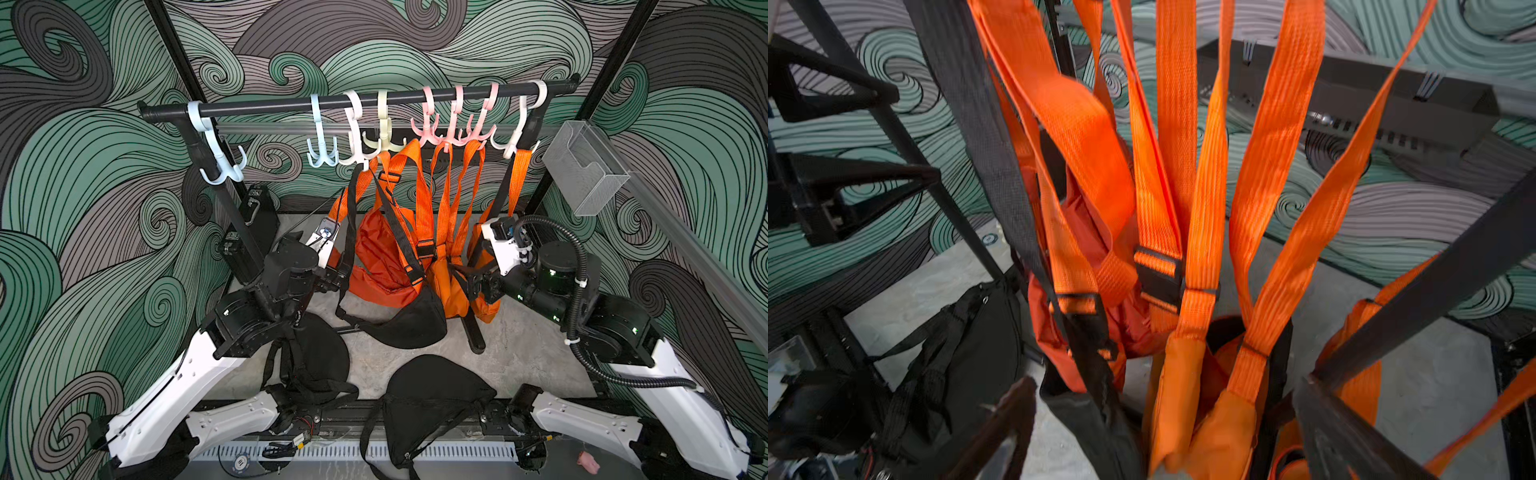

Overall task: Hang the bag on a hook
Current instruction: Pick up the bag from the center of the board.

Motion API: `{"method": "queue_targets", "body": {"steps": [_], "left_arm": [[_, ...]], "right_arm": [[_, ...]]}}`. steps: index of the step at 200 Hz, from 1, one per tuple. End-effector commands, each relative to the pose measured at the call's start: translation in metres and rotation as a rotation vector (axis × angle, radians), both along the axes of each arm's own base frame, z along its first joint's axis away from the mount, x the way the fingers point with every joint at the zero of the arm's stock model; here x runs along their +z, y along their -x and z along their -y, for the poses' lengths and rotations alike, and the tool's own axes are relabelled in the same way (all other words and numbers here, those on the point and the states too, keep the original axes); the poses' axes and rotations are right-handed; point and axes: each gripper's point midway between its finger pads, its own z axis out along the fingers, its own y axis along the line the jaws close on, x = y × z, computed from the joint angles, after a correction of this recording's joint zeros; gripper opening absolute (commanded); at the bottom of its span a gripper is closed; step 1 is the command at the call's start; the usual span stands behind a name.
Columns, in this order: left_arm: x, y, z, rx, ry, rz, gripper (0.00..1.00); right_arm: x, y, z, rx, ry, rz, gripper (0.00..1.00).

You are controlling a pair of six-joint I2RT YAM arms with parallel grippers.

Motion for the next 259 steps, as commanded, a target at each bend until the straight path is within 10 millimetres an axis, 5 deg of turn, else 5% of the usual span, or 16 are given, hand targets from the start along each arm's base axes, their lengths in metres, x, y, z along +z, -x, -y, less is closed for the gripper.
{"method": "queue_targets", "body": {"steps": [1,58,83,157,204,259], "left_arm": [[0.013,0.003,-0.005,0.010,0.083,0.092,0.99],[-0.023,0.014,-0.010,-0.030,0.122,0.124,0.99],[-0.043,0.017,-0.011,-0.038,0.124,0.143,0.99],[-0.054,0.024,-0.025,-0.009,0.167,0.187,0.99],[-0.054,0.026,-0.025,-0.018,0.169,0.195,0.99],[-0.054,0.027,-0.026,-0.022,0.174,0.201,0.99]], "right_arm": [[-0.071,0.033,-0.007,0.091,0.137,-0.179,0.99],[-0.218,0.147,-0.081,0.468,0.404,-0.381,0.98],[-0.263,0.172,-0.114,0.577,0.470,-0.408,0.96],[-0.348,0.155,-0.176,0.644,0.726,-0.334,0.89],[-0.368,0.125,-0.183,0.577,0.726,-0.322,0.84],[-0.381,0.126,-0.170,0.610,0.717,-0.410,0.42]]}}
